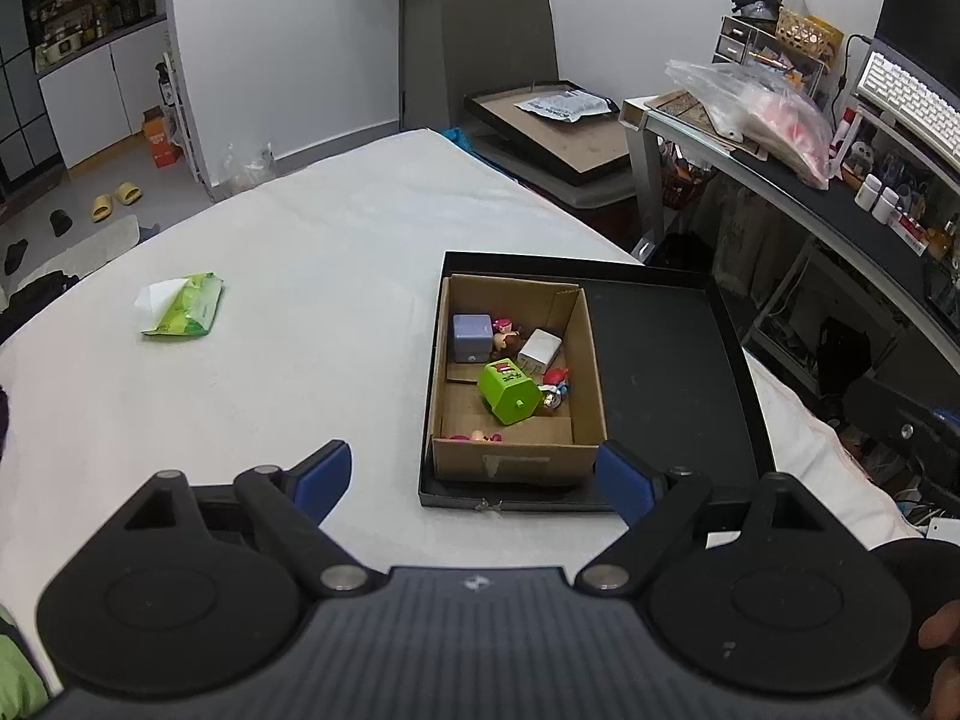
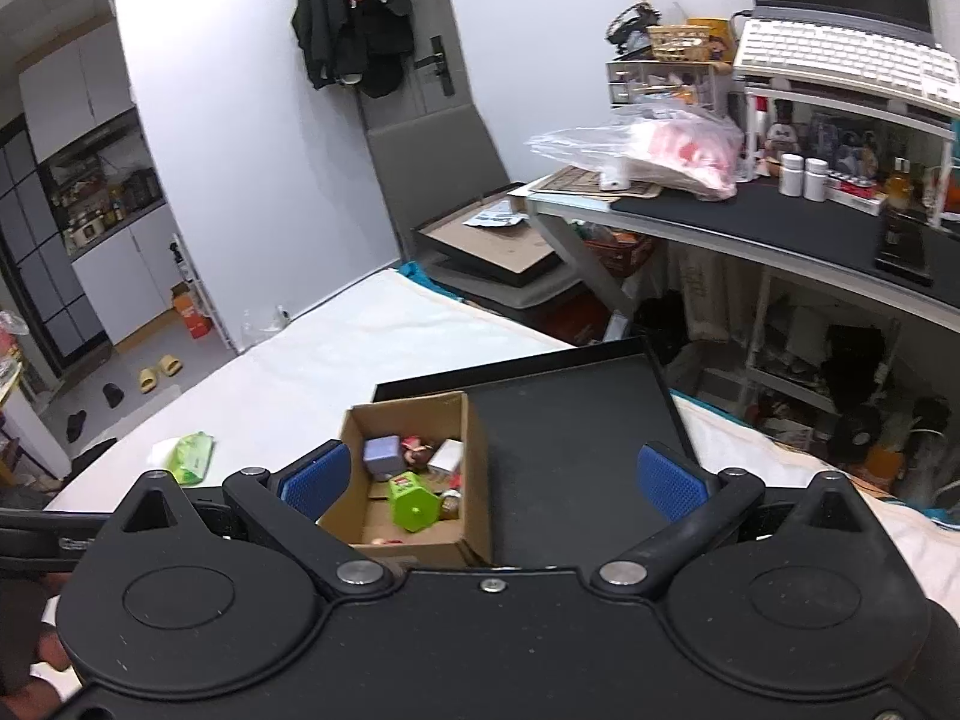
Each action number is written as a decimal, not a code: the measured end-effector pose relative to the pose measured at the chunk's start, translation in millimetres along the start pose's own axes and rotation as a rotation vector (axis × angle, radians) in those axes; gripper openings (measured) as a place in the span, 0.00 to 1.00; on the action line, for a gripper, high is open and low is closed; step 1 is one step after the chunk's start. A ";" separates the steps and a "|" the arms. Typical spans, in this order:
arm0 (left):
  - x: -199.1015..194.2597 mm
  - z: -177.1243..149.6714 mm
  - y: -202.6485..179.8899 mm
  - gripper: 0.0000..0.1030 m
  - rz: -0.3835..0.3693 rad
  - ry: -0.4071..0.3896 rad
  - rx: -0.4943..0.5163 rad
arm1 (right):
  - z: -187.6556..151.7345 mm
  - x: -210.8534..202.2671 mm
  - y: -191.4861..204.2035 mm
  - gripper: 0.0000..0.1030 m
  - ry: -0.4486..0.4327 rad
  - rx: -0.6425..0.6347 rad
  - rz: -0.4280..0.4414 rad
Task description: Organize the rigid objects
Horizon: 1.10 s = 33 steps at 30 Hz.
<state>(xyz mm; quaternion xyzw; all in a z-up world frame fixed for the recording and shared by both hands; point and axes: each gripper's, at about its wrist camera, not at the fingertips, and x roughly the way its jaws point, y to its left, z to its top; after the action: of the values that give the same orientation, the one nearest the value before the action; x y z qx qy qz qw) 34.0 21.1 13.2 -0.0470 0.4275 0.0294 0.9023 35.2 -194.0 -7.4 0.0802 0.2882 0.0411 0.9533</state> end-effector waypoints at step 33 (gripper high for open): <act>-48.5 -35.1 -12.1 0.88 -0.038 -0.067 0.025 | -15.5 -28.5 -19.9 1.00 0.009 -0.029 0.022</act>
<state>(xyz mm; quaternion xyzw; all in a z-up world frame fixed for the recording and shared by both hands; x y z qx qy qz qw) -22.5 4.6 29.3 -0.0426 0.3964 0.0084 0.9170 3.6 -215.1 -8.2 0.0693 0.2908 0.0561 0.9526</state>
